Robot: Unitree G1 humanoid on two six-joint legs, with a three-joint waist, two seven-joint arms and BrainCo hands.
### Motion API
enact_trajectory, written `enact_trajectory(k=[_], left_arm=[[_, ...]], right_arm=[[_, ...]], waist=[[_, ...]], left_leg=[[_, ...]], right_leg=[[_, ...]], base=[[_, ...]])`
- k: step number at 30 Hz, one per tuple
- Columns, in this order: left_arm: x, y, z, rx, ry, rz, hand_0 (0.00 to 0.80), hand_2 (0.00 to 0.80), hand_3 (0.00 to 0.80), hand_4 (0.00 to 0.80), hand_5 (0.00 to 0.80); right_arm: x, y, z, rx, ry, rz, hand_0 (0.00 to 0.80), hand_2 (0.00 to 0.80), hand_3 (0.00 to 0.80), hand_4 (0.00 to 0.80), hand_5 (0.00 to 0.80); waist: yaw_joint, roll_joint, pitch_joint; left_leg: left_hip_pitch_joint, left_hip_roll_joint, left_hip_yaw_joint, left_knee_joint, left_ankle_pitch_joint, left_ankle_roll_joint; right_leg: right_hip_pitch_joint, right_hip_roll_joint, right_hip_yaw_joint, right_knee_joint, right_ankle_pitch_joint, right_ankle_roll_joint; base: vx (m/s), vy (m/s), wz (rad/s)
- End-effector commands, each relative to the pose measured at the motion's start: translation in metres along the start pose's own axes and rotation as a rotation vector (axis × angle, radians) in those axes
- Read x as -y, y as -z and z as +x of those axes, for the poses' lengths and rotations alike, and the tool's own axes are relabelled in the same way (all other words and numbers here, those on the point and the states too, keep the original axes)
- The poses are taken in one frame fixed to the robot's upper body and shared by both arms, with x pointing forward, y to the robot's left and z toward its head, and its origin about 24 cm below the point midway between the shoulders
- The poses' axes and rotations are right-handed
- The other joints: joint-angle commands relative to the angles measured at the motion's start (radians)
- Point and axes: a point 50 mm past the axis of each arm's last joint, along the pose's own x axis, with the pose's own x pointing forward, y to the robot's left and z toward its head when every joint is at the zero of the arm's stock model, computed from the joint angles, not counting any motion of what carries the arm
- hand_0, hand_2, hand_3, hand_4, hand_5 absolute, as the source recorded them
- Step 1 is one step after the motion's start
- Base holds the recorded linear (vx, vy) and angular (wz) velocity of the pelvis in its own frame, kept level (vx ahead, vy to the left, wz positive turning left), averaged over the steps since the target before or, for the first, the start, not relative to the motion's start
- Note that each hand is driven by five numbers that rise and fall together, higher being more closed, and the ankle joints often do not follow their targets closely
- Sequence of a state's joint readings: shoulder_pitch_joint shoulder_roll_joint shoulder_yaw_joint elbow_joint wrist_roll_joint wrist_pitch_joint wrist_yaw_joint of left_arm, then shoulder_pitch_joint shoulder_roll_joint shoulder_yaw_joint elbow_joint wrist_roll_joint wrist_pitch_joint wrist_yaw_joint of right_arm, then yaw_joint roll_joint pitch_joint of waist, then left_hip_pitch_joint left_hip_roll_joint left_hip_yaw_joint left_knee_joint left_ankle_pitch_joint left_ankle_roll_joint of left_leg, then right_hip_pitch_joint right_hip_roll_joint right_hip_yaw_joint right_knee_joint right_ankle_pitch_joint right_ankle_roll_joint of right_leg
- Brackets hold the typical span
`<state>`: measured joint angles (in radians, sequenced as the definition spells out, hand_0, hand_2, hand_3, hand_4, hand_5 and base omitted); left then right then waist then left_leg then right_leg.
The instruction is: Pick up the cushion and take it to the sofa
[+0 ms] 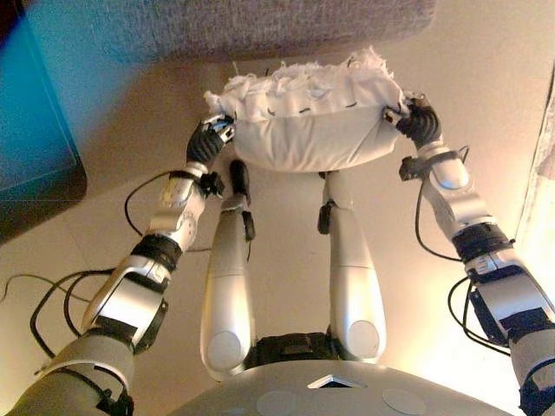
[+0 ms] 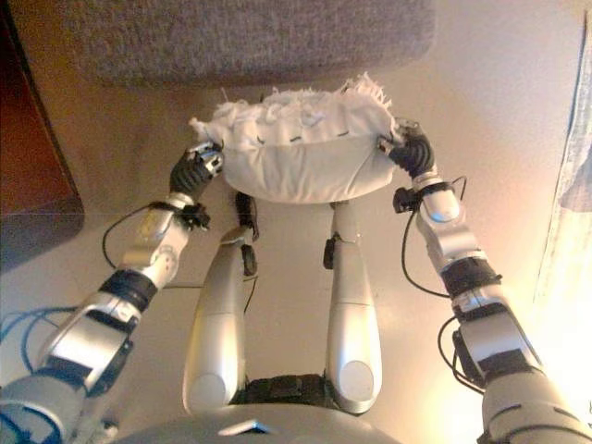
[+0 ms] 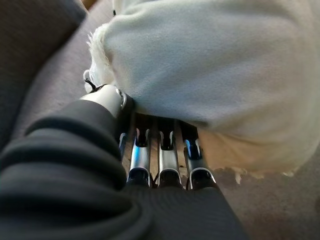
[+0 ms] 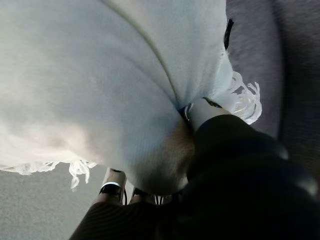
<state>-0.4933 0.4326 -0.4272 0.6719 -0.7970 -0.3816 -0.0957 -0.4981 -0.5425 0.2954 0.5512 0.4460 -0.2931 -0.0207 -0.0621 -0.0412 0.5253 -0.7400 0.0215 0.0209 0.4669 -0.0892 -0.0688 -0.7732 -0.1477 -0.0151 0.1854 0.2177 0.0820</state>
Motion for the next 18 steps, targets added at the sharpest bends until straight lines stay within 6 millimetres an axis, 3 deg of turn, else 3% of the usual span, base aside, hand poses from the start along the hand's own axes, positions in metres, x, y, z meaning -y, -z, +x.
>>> enact_trajectory(k=[1, 3, 9, 14, 18], left_arm=[[0.039, -0.026, -0.005, 0.227, 0.149, -0.014, 0.8, 0.8, 0.8, 0.8, 0.8], [0.039, -0.025, -0.013, 0.239, 0.141, -0.028, 0.8, 0.8, 0.8, 0.8, 0.8], [0.034, -0.014, -0.05, 0.24, 0.121, -0.097, 0.8, 0.8, 0.8, 0.8, 0.8], [0.033, -0.016, -0.072, 0.27, 0.095, -0.135, 0.8, 0.8, 0.8, 0.8, 0.8], [0.034, -0.025, -0.083, 0.336, 0.089, -0.147, 0.8, 0.8, 0.8, 0.8, 0.8]], right_arm=[[-0.026, -0.047, -0.003, 0.281, -0.09, 0.012, 0.8, 0.8, 0.8, 0.8, 0.8], [-0.028, -0.044, -0.012, 0.292, -0.086, 0.022, 0.8, 0.8, 0.8, 0.8, 0.8], [-0.032, -0.031, -0.054, 0.3, -0.092, 0.041, 0.8, 0.8, 0.8, 0.8, 0.8], [-0.038, -0.035, -0.075, 0.333, -0.116, 0.059, 0.8, 0.8, 0.8, 0.8, 0.8], [-0.036, -0.05, -0.081, 0.412, -0.105, 0.044, 0.8, 0.8, 0.8, 0.8, 0.8]], waist=[[0.035, 0.029, -0.005], [0.041, 0.022, -0.005], [0.062, 0.015, -0.149], [0.069, 0.009, -0.294], [0.076, 0.007, -0.367]], left_leg=[[0.195, -0.022, -0.002, -0.191, 0.064, 0.021], [0.262, -0.022, 0.005, -0.202, 0.059, 0.024], [0.475, -0.015, 0.019, -0.288, 0.044, 0.029], [0.645, -0.002, 0.026, -0.39, 0.056, 0.029], [0.742, 0.005, 0.031, -0.429, 0.044, 0.033]], right_leg=[[0.176, -0.011, -0.078, 0.079, -0.145, 0.056], [0.248, -0.021, -0.087, 0.065, -0.152, 0.056], [0.485, -0.04, -0.107, -0.01, -0.186, 0.054], [0.673, -0.024, -0.121, -0.108, -0.194, 0.042], [0.765, -0.016, -0.125, -0.146, -0.195, 0.039]], base=[[0.066, -0.059, 0.07], [0.071, -0.032, -0.09], [0.129, 0.0, -0.01], [0.242, -0.024, -0.1], [0.174, -0.008, -0.04]])
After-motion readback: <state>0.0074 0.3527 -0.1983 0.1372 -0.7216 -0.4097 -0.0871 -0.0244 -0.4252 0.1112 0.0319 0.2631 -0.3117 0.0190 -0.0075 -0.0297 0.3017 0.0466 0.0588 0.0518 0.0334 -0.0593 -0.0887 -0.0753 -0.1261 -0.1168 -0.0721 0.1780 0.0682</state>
